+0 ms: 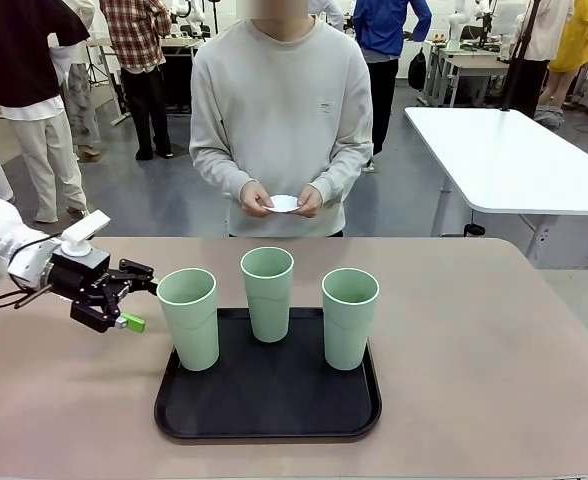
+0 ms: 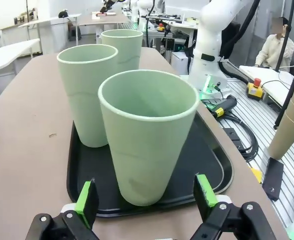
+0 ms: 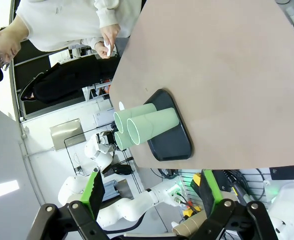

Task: Place coasters on the table and set cups on them.
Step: Pick up one Reusable plastic cup and place it on a coaster set by the human.

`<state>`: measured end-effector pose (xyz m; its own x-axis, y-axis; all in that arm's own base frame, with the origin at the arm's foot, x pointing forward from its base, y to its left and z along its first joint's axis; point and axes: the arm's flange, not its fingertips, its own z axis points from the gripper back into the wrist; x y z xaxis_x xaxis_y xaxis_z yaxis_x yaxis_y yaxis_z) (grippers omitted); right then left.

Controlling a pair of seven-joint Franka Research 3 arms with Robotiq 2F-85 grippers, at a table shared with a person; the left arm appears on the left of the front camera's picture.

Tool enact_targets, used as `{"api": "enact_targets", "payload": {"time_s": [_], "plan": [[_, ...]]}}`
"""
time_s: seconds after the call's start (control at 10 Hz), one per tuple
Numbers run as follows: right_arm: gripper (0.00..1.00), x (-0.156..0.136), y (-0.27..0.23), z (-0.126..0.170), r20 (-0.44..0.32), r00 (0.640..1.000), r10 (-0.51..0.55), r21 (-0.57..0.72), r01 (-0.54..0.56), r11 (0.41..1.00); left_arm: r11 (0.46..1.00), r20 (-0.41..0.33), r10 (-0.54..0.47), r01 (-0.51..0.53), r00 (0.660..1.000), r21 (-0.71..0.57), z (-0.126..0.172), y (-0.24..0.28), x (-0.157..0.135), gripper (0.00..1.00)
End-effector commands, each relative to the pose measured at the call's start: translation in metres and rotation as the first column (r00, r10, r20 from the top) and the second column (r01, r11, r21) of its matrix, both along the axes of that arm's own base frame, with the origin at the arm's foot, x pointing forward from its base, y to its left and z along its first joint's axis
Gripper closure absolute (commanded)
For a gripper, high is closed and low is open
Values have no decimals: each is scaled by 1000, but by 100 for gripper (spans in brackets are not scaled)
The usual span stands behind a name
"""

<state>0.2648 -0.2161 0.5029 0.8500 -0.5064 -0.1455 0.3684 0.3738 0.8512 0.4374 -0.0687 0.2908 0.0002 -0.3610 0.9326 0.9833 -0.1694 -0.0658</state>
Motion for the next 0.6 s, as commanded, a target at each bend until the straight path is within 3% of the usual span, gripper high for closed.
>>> {"api": "enact_targets", "payload": {"time_s": [0.0, 0.5], "plan": [[0, -1, 0, -1, 10, 1000, 4, 13, -4, 1000, 999, 22, 37, -37, 999, -2, -8, -13, 16, 0], [0, -1, 0, -1, 10, 1000, 4, 13, -4, 1000, 1000, -8, -4, 4, 1000, 14, -17, -33, 17, 0]]}}
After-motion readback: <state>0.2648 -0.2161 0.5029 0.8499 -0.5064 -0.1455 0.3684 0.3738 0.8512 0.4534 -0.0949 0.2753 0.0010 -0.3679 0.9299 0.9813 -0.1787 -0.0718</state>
